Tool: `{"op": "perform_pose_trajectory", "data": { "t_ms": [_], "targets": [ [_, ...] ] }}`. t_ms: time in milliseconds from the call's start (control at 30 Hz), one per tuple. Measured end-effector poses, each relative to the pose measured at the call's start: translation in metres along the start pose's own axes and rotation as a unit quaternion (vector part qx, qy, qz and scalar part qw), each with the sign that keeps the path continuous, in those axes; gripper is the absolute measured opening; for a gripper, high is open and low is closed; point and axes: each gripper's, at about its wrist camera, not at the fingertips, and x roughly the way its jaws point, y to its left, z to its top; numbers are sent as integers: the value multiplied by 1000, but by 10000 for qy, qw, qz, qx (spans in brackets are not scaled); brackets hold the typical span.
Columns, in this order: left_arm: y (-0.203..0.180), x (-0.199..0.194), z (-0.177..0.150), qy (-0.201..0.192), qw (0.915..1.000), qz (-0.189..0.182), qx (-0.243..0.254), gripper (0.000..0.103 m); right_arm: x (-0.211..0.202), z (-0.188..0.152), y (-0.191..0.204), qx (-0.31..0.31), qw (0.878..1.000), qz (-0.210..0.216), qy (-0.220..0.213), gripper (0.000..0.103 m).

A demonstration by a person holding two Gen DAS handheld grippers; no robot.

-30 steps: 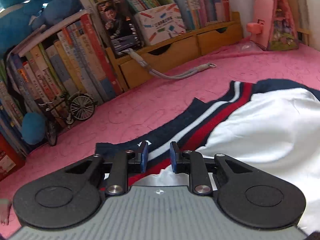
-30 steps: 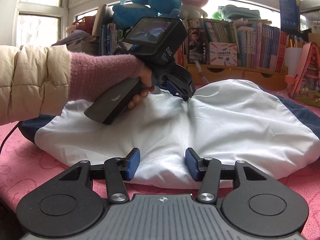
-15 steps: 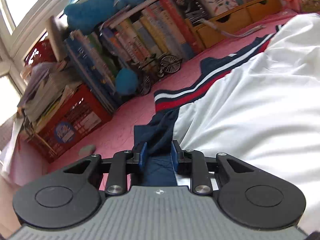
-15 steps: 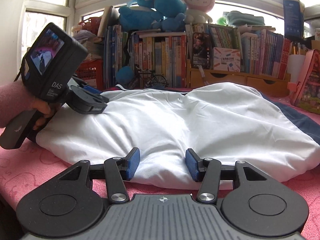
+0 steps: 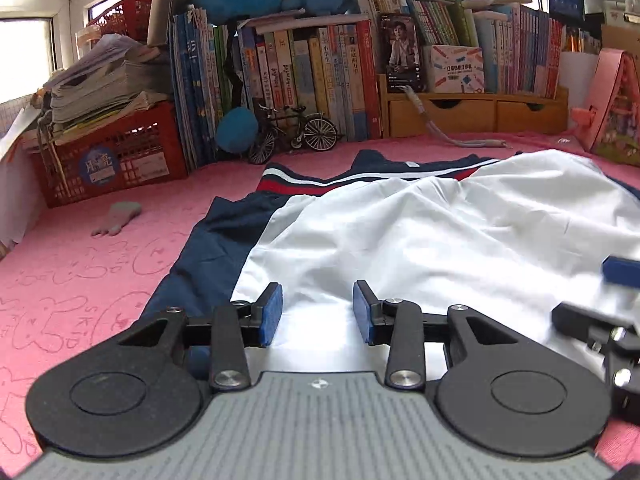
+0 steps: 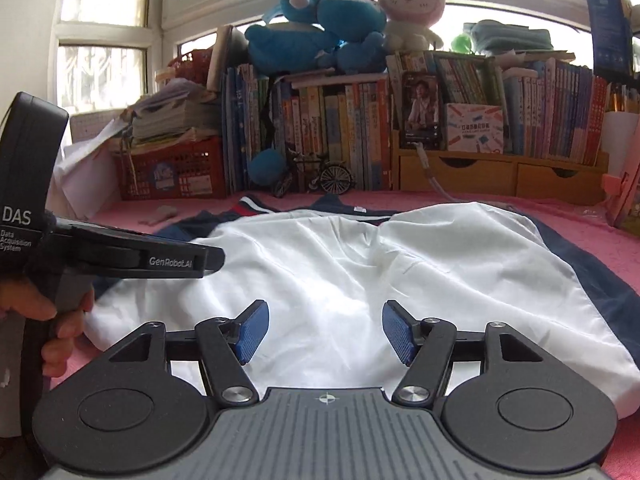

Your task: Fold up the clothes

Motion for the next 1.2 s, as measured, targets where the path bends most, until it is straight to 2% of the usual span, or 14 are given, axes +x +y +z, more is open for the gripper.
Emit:
{"op": "perform_pose_trajectory", "data": {
  "t_ms": [167, 300, 367, 400, 500, 567, 633, 767, 867, 900, 967, 1033, 1100, 1200],
  "targets": [
    [-1, 0, -22, -101, 9814, 1400, 1311, 39, 1, -28, -57, -614, 9773, -1995, 371, 62],
    [31, -4, -28, 55, 9862, 1488, 728, 39, -7, -45, -108, -966, 9308, -3487, 526, 63],
    [39, -16, -19, -95, 9928, 1177, 182, 38, -15, -37, -112, -812, 9302, -3557, 400, 62],
    [40, -21, -13, -185, 9954, 938, -48, 38, -21, -30, -111, -592, 9420, -3298, 203, 62],
    [39, -29, 9, -403, 9949, -247, -892, 38, -29, 0, -108, 679, 9881, -1346, -310, 63],
    [33, -19, 20, -369, 9870, -943, -1249, 38, -8, 16, -102, 1208, 9924, -188, -160, 63],
    [15, -4, 24, -232, 9901, -954, -1005, 38, 17, 28, -90, 1443, 9874, 645, 57, 63],
    [-7, 23, 14, 148, 9996, -247, -48, 43, 51, 29, -65, 386, 9980, 255, 428, 57],
    [10, 22, 11, 180, 9996, -172, -110, 59, 56, 22, -81, -171, 9972, -456, 571, 48],
    [15, 21, 9, 167, 9998, -75, -103, 62, 57, 19, -87, -356, 9951, -692, 617, 27],
    [23, 22, 6, 168, 9983, 537, 123, 61, 60, 14, -97, -726, 9880, -1162, 708, 8],
    [33, 24, 3, 230, 9914, 1192, 491, 61, 64, 6, -104, -1317, 9688, -1947, 786, 17],
    [55, 24, -1, 389, 9883, 1409, 429, 61, 71, -9, -121, -1723, 9471, -2542, 935, 29],
    [76, 14, 3, 502, 9883, 1431, 154, 57, 58, -4, -147, -1012, 9637, -2285, 937, 29]
  ]
}}
